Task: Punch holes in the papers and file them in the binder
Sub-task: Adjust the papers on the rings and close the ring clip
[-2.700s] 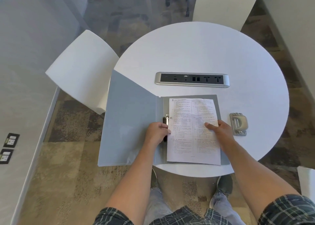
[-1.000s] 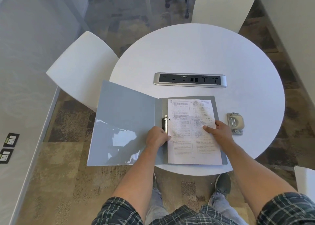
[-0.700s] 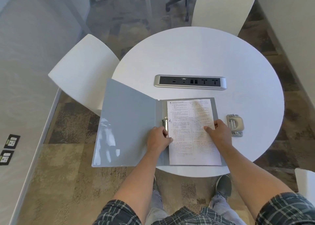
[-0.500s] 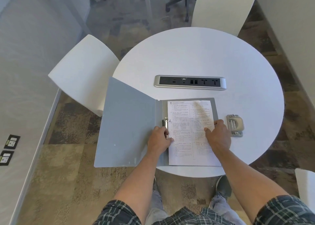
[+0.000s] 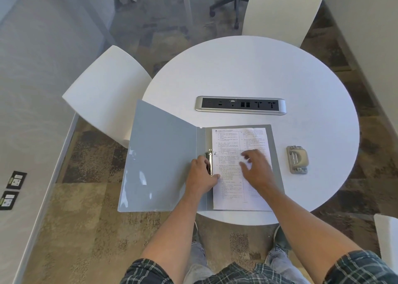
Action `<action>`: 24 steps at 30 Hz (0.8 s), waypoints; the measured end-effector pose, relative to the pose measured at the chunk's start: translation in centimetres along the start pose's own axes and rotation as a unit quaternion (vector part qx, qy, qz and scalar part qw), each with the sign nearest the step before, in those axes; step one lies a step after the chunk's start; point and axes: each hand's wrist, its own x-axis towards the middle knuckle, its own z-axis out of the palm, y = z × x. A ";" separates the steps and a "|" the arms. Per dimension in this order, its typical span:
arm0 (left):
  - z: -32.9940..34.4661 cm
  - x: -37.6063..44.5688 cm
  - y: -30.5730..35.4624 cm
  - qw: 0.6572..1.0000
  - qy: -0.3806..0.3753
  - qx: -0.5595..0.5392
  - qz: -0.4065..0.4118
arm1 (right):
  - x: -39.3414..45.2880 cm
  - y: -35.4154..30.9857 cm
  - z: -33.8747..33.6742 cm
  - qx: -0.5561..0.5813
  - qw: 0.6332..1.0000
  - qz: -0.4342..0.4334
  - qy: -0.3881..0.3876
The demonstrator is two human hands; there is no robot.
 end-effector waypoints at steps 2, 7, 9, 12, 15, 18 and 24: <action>-0.2 -0.1 0.1 1.000 -0.009 -0.023 -0.004 | -0.3 -1.7 1.0 0.013 0.996 -0.041 -0.080; -0.8 -1.0 0.6 0.997 -0.002 -0.022 -0.070 | -1.1 -3.3 3.9 0.074 0.980 0.026 -0.183; -0.7 -1.6 0.1 0.995 0.011 0.000 -0.098 | -1.3 -2.7 4.7 0.103 0.971 0.067 -0.204; -0.1 -2.1 -0.8 0.995 -0.010 0.000 -0.094 | -1.3 -2.0 5.0 0.176 0.954 0.110 -0.216; 0.0 -2.4 -1.1 0.995 0.004 -0.023 -0.101 | -1.3 -1.9 4.8 0.220 0.945 0.126 -0.206; 0.3 -2.3 -1.1 0.993 0.041 -0.033 -0.106 | -1.5 -1.9 4.8 0.224 0.948 0.131 -0.183; 0.6 -2.0 -1.4 0.992 0.038 -0.061 -0.100 | -1.5 -1.5 4.7 0.238 0.943 0.121 -0.197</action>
